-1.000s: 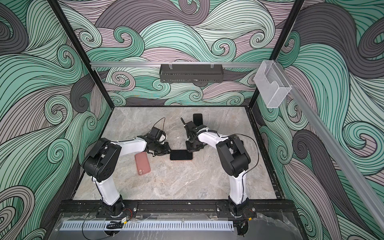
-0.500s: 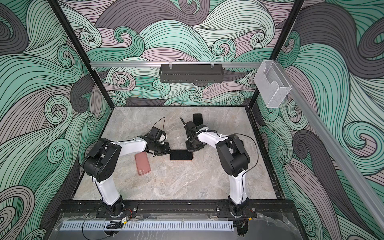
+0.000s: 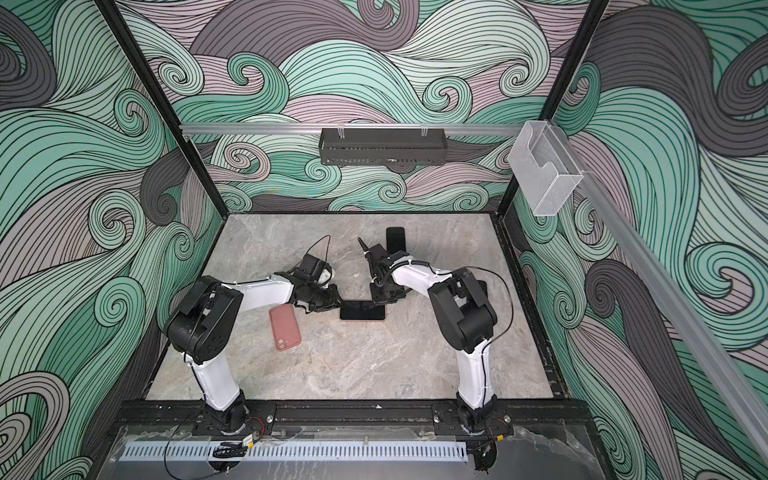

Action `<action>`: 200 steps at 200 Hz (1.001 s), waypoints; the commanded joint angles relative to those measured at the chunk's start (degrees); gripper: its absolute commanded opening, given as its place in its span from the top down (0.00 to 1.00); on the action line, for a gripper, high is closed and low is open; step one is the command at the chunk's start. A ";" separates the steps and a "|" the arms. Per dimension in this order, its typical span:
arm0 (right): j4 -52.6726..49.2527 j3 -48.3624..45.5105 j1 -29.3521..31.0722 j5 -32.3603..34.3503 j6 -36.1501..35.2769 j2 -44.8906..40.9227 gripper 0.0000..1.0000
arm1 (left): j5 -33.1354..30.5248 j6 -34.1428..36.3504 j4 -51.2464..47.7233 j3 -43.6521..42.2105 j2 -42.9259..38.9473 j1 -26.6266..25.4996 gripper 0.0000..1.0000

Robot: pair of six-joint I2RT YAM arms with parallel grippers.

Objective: Put the phone into the phone case

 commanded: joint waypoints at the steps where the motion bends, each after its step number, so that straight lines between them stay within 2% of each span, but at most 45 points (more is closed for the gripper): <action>1: -4.04 -5.33 0.80 2.11 0.97 8.18 0.88 | 0.37 -0.11 -0.13 -1.18 0.30 -0.38 0.80; 48: -3.83 -5.03 1.44 2.33 -1.24 5.34 0.87 | 0.46 -0.41 0.06 -1.27 -0.10 -0.38 0.80; 104: -3.29 -2.93 1.48 0.00 -7.86 -1.35 0.79 | -0.75 -0.42 -1.70 -1.12 -2.76 -0.38 0.80; 123: -2.35 -2.36 1.49 -0.45 -11.03 -4.10 0.73 | -1.24 0.31 -3.00 -0.83 -4.02 -0.37 0.71; 136: -1.12 -2.59 1.60 -1.90 -13.95 -6.34 0.61 | -2.18 0.52 -4.01 -0.83 -5.28 -0.36 0.66; 152: 0.00 -3.00 1.67 -4.18 -17.72 -8.78 0.41 | -3.35 0.92 -5.19 -1.09 -7.13 -0.29 0.59; 160: 0.30 -2.97 1.76 -5.04 -19.47 -9.70 0.34 | -4.25 1.04 -5.73 -1.44 -8.24 -0.31 0.55; 186: 0.26 -2.96 2.37 -8.29 -27.08 -11.92 0.20 | -6.89 2.56 -5.08 -4.56 -14.11 -0.29 0.30; 200: 0.77 -3.36 3.27 -8.47 -31.29 -12.91 0.18 | -10.30 2.92 -6.95 -5.46 -17.15 -0.21 0.24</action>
